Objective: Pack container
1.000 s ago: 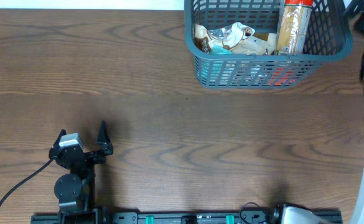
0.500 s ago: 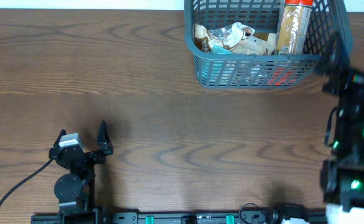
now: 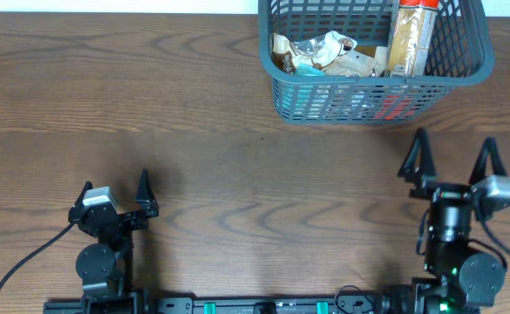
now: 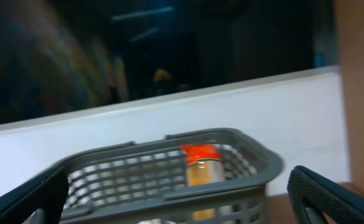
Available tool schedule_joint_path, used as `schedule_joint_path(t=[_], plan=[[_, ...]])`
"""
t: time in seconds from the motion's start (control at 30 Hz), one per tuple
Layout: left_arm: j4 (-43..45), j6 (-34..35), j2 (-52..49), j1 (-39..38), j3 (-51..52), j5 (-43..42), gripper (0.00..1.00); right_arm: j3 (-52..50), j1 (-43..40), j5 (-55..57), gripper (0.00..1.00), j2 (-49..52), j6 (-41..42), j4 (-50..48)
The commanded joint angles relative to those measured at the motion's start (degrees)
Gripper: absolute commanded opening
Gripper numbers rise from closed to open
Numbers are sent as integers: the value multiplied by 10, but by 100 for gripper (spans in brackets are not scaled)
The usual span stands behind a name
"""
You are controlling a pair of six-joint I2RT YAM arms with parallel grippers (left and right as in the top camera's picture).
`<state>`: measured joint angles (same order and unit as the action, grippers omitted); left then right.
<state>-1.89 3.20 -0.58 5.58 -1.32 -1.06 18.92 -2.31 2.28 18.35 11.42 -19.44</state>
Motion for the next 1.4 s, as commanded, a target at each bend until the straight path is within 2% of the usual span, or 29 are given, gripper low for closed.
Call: schedule_joint_path(t=[0.0, 0.47, 0.67, 1.23, 1.37], plan=[[-22, 3, 4, 3, 11, 16, 98, -31, 32, -4, 99, -39, -17, -6], [-22, 3, 4, 3, 11, 16, 99, -133, 50, -4, 99, -129, -24, -10], [-22, 3, 4, 3, 11, 16, 98, -146, 50, -4, 99, -164, -57, -9], [-22, 3, 4, 3, 11, 16, 99, -187, 50, -2, 99, -181, -64, -1], [-22, 3, 4, 3, 11, 16, 99, -186, 50, -2, 99, -181, -64, 34]])
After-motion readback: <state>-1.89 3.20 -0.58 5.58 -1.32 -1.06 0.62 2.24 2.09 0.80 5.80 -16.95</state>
